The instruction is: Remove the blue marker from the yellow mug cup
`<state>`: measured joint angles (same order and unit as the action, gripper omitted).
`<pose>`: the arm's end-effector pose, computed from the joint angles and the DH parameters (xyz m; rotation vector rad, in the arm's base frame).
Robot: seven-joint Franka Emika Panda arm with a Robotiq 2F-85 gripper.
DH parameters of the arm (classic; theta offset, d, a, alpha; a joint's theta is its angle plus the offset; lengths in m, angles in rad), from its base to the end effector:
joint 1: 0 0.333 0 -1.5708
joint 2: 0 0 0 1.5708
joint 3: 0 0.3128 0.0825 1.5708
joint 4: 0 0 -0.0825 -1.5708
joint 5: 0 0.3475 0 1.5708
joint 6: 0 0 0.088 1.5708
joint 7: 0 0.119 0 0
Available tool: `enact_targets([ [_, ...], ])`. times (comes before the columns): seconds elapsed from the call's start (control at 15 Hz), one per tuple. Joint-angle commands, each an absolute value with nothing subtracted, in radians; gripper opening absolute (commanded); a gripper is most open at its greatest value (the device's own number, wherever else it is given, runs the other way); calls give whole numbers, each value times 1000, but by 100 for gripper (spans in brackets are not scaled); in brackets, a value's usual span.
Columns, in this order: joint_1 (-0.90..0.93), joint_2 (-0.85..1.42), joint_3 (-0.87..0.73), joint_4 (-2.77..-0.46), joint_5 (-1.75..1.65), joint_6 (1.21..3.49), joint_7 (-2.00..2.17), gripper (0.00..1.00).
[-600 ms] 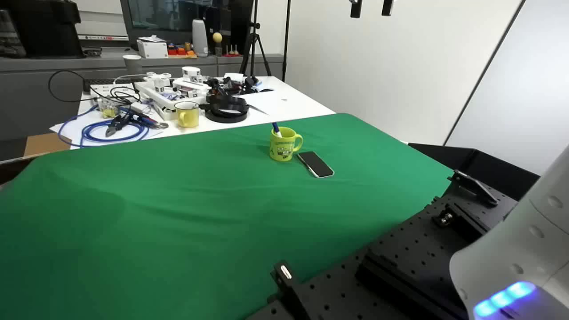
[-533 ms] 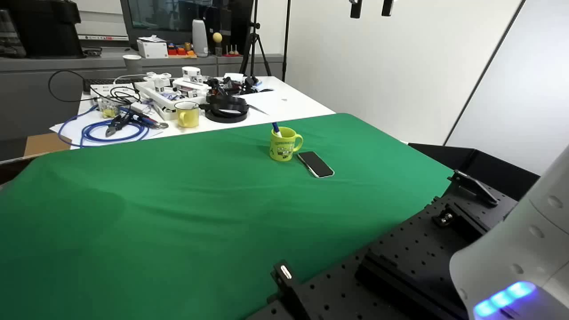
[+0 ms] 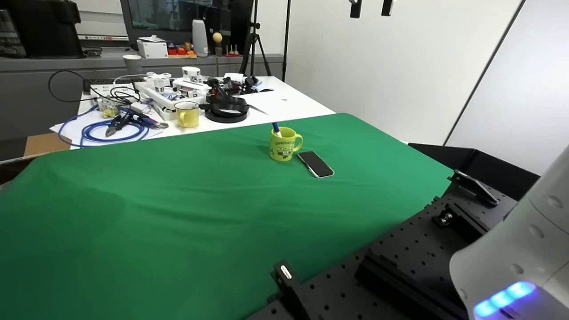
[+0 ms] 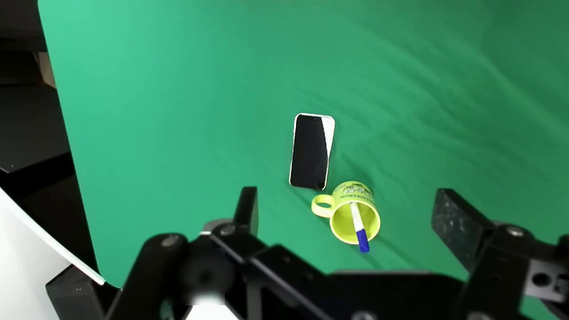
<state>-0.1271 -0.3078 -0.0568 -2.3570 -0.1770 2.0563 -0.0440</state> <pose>0.4104 -0.0888 0.4515 3.0009 -0.0827 -0.0126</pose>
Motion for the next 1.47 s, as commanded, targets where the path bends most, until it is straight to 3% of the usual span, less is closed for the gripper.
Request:
enact_targets([
  [0.0, -116, -308, -66, -2355, -180, 2054, -41, 100],
  [0.73, -98, 137, -85, -1857, -210, 1834, -565, 100],
  [1.0, -104, 339, -56, -1642, -193, 1857, -642, 100],
  [1.07, -108, 225, -58, -1786, -197, 1887, -603, 100],
  [1.4, -110, 340, -46, -1672, -199, 1884, -628, 100],
])
